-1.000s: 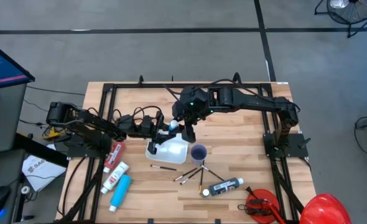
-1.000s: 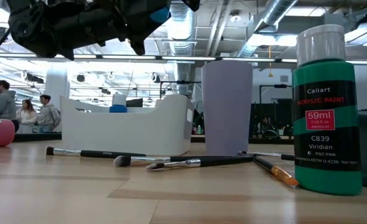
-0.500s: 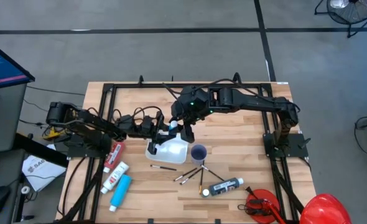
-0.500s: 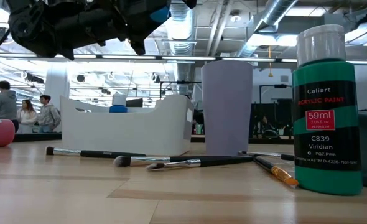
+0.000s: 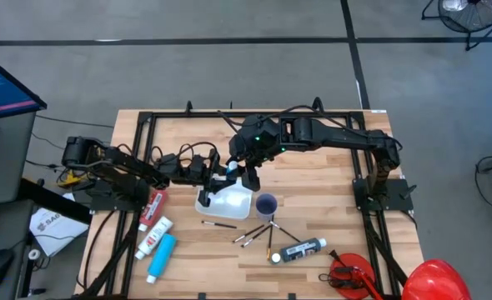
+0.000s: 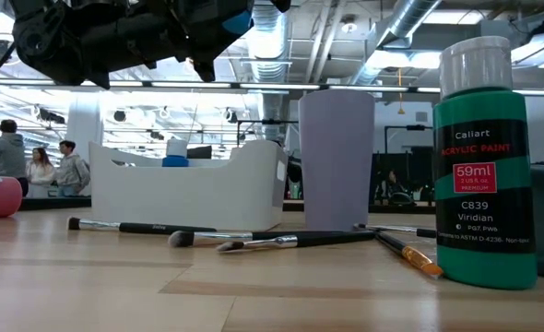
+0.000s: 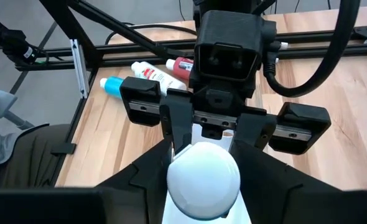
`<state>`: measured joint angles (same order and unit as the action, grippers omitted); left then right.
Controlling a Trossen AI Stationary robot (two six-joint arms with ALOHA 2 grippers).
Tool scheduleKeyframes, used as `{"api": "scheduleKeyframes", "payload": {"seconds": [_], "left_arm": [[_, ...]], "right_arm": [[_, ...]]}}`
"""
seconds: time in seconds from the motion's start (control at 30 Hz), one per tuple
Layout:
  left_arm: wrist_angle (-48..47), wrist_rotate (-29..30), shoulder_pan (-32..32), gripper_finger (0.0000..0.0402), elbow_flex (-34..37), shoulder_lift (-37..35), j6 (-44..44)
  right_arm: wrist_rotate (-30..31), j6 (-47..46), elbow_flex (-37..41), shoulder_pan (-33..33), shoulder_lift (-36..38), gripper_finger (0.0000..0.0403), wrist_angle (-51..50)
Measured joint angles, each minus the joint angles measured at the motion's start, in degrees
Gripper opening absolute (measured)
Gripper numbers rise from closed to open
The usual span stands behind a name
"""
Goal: Pick & Place Paint Supplies
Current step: Put the blue paint bottle into the white bin
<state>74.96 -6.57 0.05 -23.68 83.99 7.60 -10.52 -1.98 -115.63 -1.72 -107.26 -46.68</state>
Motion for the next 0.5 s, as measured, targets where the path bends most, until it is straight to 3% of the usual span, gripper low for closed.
{"api": "scheduleKeyframes", "payload": {"seconds": [0.5], "left_arm": [[-0.2,-0.1,0.0,0.0113,0.0,0.0,0.0]], "right_arm": [[0.0,0.0,0.0,0.0,0.0,0.0145,-0.6]]}}
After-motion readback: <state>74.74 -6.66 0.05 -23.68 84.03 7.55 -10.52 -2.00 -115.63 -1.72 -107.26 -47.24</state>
